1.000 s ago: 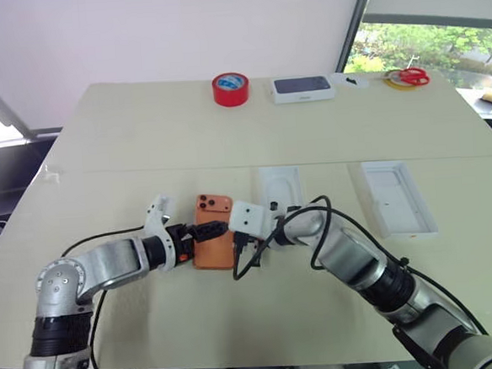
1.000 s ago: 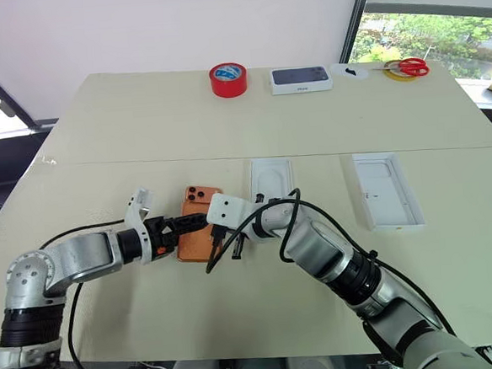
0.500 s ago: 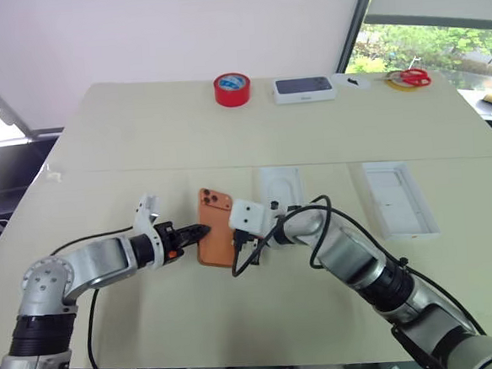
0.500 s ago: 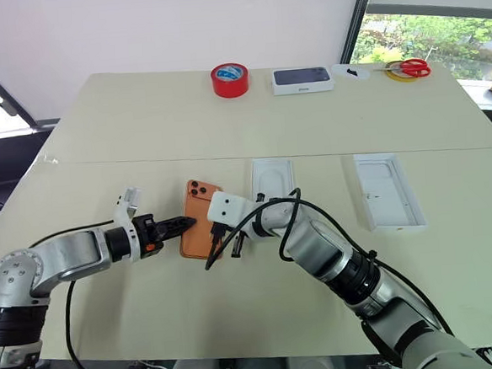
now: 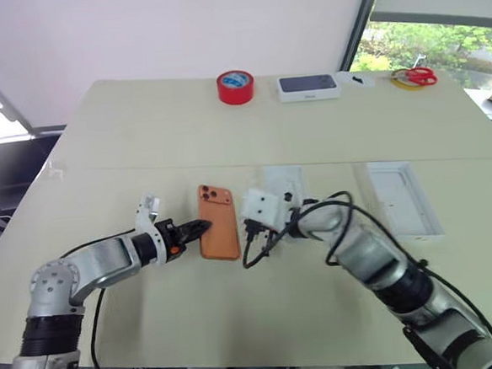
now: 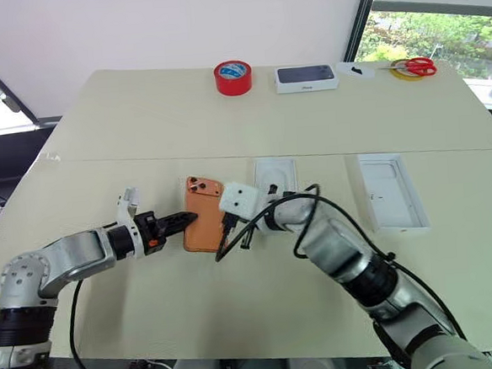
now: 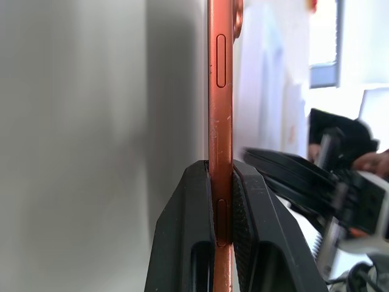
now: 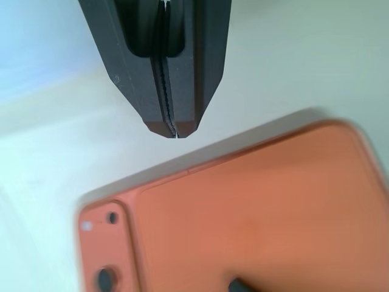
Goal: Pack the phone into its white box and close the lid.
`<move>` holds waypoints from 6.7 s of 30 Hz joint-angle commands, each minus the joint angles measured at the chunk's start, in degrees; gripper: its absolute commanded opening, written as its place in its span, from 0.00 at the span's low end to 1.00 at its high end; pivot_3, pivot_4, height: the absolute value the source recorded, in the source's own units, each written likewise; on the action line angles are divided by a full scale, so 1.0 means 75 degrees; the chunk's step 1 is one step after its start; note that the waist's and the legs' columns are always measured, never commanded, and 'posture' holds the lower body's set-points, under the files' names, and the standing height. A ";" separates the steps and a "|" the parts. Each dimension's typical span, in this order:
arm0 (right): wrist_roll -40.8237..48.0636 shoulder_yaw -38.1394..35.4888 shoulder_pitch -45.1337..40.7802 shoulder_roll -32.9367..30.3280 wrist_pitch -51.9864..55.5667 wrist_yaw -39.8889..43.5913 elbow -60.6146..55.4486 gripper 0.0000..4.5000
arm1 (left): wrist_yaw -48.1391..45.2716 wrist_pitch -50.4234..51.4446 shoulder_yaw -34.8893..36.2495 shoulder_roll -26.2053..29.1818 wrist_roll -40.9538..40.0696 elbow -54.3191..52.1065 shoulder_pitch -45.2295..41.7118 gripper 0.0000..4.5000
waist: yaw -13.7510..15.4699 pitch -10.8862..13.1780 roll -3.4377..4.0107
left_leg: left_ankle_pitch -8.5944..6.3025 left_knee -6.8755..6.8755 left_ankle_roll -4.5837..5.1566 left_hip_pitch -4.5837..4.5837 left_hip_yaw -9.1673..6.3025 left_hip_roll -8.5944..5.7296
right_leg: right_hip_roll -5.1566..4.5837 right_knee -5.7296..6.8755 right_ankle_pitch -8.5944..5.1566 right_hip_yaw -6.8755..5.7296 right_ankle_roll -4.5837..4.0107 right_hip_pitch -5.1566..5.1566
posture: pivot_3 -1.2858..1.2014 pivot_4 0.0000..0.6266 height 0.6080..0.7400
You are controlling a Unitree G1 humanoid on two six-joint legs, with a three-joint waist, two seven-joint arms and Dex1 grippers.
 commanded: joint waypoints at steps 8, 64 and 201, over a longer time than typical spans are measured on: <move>0.1698 -0.4337 0.2572 -0.0684 -0.0488 0.0174 -0.1840 0.00 | -0.0392 -0.0778 -0.0598 -0.1758 0.0853 -0.0068 -0.1492 0.03 | -0.0005 0.0010 -0.0003 | -0.0002 -0.0005 0.0003 0.0001 -0.0021 -0.0004 | 0.0001 -0.0049 0.0002 -0.0022 0.0004 0.0040 | 0.52 0.24 0.88; 0.1550 -0.3445 0.2577 -0.1739 -0.0303 -0.2351 -0.0248 0.00 | -0.4176 -0.0517 -0.1898 -0.1579 0.8493 0.0232 -0.2846 0.09 | 0.0152 0.0044 0.0003 | 0.0033 0.0007 -0.0007 0.0018 -0.0059 -0.0021 | 0.0018 -0.0050 0.0014 -0.0029 0.0028 0.0081 | 0.52 0.24 0.88; 0.1137 -0.4446 0.4890 -0.3480 -0.0998 -0.0642 0.0058 0.00 | -0.7996 -0.0803 -0.3790 -0.5773 1.2772 0.4007 -0.4825 0.01 | 0.0160 0.0041 0.0018 | 0.0041 0.0021 0.0035 0.0021 -0.0114 -0.0054 | 0.0016 0.0007 0.0009 -0.0032 0.0039 0.0096 | 0.52 0.24 0.88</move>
